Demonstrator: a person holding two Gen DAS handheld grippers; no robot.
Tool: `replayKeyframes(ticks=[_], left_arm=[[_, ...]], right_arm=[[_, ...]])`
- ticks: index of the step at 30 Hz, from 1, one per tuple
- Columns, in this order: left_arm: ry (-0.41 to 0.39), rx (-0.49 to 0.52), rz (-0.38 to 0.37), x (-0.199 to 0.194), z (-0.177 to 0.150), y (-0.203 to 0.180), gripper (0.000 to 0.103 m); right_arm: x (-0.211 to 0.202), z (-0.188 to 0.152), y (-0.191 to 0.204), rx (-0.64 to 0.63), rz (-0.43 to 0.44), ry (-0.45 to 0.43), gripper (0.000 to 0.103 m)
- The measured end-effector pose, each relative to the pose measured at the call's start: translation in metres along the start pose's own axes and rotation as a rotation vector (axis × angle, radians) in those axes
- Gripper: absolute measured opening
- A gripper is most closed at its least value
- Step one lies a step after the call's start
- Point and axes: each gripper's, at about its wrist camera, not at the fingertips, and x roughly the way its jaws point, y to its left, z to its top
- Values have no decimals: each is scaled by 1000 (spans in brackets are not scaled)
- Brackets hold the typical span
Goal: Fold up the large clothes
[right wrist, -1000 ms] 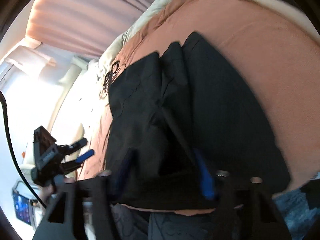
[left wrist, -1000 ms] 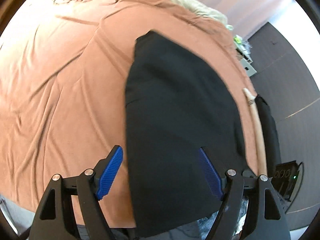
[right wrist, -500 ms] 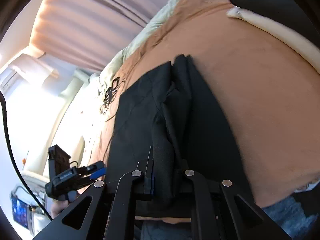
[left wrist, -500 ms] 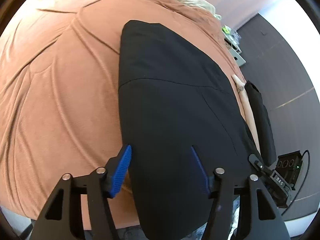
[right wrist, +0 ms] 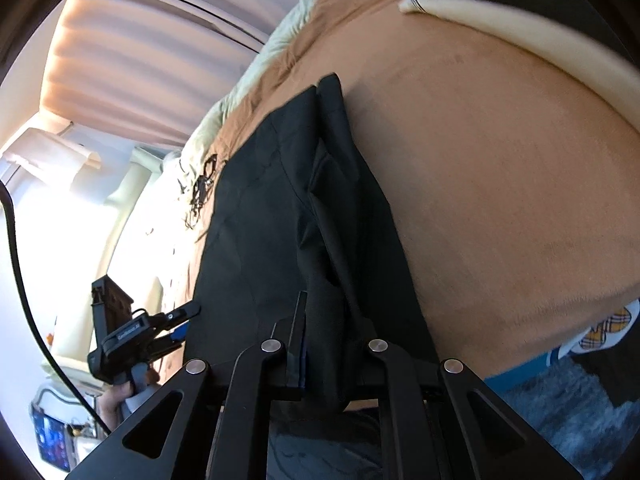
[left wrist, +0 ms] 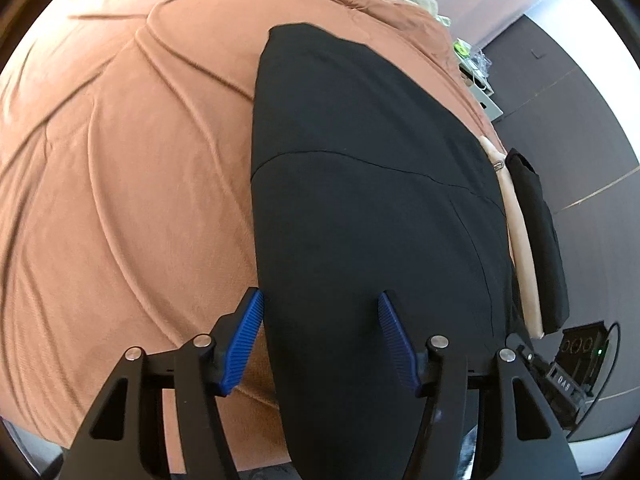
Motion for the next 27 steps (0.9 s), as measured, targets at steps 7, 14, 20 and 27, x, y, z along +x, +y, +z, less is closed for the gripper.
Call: replayKeyframes(ticks=[7,14,20,27], left_arm=[[0,-8,-21,3,10,7,60],[0,-25,-31,12,27,12,60],[-1,-29,-28,21,44,12,60],[-9,-54,-23,36,68,17,60]], right_arm=[[-10,17,6,-89,-115,32,66],[9,67,-2,-113,-61,96,83],[48,108,-13,-100,-12,176,83],[87,130,-12,-113,23,260,82]])
